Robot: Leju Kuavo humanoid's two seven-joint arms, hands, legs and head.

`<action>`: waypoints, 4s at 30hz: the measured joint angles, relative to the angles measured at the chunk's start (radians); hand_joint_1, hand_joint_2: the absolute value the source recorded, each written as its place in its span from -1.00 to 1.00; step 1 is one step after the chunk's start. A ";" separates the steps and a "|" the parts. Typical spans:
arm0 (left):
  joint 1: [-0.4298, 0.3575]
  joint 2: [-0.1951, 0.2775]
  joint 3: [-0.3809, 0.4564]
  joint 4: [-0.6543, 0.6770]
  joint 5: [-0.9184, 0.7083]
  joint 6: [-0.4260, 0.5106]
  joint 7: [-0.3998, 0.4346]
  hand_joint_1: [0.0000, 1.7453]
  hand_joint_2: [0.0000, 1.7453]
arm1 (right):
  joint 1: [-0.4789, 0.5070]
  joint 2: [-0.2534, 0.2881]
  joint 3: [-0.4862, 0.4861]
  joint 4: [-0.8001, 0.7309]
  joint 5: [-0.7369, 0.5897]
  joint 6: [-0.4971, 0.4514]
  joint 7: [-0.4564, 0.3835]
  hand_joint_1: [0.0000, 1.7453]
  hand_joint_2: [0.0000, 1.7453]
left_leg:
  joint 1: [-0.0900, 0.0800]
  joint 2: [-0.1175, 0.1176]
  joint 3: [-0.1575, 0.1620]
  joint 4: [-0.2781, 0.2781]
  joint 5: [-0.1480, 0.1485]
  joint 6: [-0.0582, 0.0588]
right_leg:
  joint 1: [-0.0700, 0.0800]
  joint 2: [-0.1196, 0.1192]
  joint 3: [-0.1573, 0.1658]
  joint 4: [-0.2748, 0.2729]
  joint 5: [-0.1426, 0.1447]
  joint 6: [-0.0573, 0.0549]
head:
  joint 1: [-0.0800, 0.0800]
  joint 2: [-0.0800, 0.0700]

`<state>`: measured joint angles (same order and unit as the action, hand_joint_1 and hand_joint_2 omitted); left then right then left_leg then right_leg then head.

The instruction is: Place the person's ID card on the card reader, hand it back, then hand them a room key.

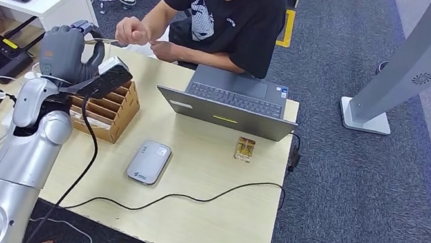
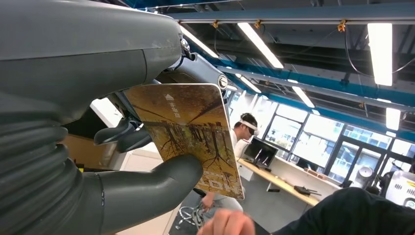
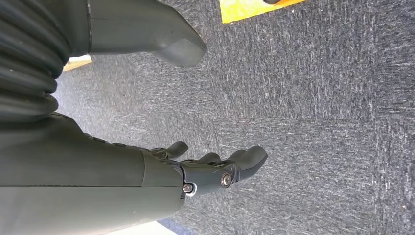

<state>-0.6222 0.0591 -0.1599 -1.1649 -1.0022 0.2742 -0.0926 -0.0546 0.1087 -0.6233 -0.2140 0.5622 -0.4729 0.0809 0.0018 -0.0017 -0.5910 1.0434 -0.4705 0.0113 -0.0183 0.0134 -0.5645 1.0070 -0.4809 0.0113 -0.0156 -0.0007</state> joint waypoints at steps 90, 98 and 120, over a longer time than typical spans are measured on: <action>0.298 -0.017 -0.251 0.199 -0.312 0.064 0.165 1.00 1.00 | 0.003 0.015 -0.064 0.001 0.059 0.008 0.003 -1.00 1.00 | 0.000 -0.001 -0.005 0.000 0.001 0.001 | 0.000 -0.002 -0.003 0.000 0.000 0.001 | 0.000 0.000; 0.298 -0.027 -0.248 0.222 -0.333 0.068 0.161 1.00 1.00 | 0.003 0.015 -0.064 0.001 0.069 0.011 0.003 -1.00 1.00 | 0.000 -0.001 -0.005 0.000 0.001 0.001 | 0.000 -0.002 -0.003 0.000 0.000 0.001 | 0.000 0.000; 0.292 -0.053 -0.244 0.307 -0.348 0.143 0.083 1.00 1.00 | 0.002 0.015 -0.064 0.001 0.093 0.014 -0.001 -1.00 1.00 | 0.000 -0.002 -0.005 0.000 0.001 0.001 | 0.000 -0.003 -0.004 0.000 0.000 0.001 | 0.000 0.000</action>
<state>-0.3301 0.0061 -0.4041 -0.8580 -1.3506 0.4170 -0.0094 -0.0522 0.1240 -0.6870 -0.2129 0.6550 -0.4589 0.0797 0.0016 -0.0032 -0.5962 1.0431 -0.4700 0.0127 -0.0185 0.0108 -0.5682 1.0067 -0.4813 0.0119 -0.0156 -0.0008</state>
